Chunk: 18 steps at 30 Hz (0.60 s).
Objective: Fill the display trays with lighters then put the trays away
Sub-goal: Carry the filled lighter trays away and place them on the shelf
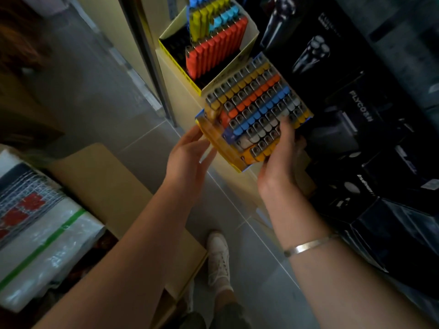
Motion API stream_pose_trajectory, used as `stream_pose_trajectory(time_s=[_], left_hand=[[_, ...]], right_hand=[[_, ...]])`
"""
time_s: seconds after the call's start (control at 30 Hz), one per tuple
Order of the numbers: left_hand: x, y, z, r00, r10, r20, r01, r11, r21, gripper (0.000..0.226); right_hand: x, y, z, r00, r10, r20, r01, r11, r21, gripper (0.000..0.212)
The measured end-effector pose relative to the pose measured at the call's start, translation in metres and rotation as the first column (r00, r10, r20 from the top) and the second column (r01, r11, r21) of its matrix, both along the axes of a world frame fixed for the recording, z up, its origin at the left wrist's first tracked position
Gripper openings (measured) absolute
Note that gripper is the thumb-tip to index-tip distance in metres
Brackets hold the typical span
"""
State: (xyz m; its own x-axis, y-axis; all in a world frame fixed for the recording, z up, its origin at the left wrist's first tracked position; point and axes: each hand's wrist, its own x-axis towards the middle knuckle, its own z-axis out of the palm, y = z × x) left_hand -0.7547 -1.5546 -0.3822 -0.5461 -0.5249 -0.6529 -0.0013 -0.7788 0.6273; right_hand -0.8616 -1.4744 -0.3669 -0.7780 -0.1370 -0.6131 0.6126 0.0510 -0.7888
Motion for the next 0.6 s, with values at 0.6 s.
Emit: stream_pose_trajectory(time_s=[0.6], left_hand=[[-0.038,-0.023,0.012,0.954,-0.273,0.12,0.291,0.939,-0.18,0.045]], right_hand=[[-0.027,-0.01,-0.012,0.994,0.082,-0.072,-0.081,0.997,0.022,0.06]])
